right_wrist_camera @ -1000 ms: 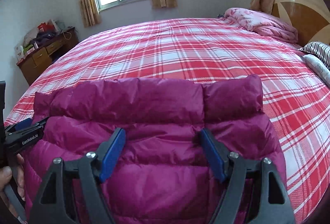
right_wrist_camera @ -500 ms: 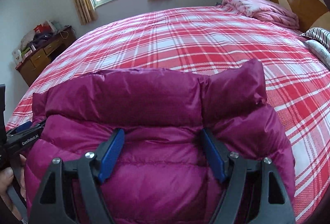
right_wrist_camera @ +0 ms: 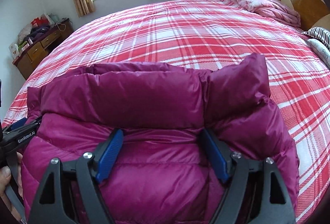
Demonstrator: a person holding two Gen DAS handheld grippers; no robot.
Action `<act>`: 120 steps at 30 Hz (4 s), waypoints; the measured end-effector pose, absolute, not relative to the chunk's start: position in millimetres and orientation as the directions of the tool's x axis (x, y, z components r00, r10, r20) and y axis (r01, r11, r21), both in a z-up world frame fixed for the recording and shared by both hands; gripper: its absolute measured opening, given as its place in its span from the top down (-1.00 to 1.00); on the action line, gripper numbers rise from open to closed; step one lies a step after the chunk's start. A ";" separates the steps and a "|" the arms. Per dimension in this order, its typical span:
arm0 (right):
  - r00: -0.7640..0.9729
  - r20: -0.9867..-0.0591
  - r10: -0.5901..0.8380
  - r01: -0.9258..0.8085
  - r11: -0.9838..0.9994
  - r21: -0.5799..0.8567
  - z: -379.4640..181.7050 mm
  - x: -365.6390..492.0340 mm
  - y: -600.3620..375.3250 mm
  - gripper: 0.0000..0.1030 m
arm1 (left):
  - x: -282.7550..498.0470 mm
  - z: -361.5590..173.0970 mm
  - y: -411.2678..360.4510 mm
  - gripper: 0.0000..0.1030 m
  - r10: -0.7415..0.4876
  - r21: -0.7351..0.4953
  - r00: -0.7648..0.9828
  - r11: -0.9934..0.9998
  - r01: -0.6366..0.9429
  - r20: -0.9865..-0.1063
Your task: Fold large clothes
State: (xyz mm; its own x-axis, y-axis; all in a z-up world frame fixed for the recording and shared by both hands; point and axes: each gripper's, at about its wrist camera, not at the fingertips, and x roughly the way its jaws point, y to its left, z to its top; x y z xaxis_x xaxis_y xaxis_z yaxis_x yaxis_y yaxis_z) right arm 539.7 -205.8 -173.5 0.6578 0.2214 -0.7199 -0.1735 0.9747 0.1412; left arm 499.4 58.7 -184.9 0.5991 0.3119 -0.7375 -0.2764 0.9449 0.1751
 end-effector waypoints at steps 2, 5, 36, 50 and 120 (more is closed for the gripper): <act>0.655 -0.724 0.216 -0.173 0.976 0.135 -173.8 540.4 -205.1 -0.59 | 499.3 -185.3 58.5 -0.71 0.317 0.181 0.597 0.944 -0.277 -0.737; 0.651 -0.730 0.207 -0.173 0.977 0.123 -174.3 540.6 -203.4 -0.61 | 500.0 -185.8 58.1 -0.71 0.323 0.188 0.595 0.942 -0.279 -0.737; 0.621 -0.777 0.103 -0.174 0.985 -0.008 -173.8 545.8 -185.9 -0.70 | 501.9 -189.1 59.3 -0.79 0.342 0.208 0.584 0.935 -0.286 -0.736; 0.668 -0.722 0.181 -0.254 0.967 0.007 -168.9 483.4 -140.2 -0.75 | 489.1 -180.4 80.4 -0.80 0.211 0.044 0.592 0.958 -0.283 -0.778; 0.759 -0.625 0.183 -0.020 0.966 0.259 -156.0 377.9 -331.0 -0.88 | 354.7 -109.2 -138.8 0.83 -0.479 -0.102 0.673 0.849 0.519 -0.564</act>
State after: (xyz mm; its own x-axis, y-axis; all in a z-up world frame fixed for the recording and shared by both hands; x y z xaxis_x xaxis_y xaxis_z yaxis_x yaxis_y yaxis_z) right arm 377.9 -331.0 -156.0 0.7585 0.1833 -0.6253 -0.0195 0.9656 0.2594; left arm 354.7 -138.8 -109.2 0.6732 -0.4788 -0.5635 0.5185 0.8490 -0.1019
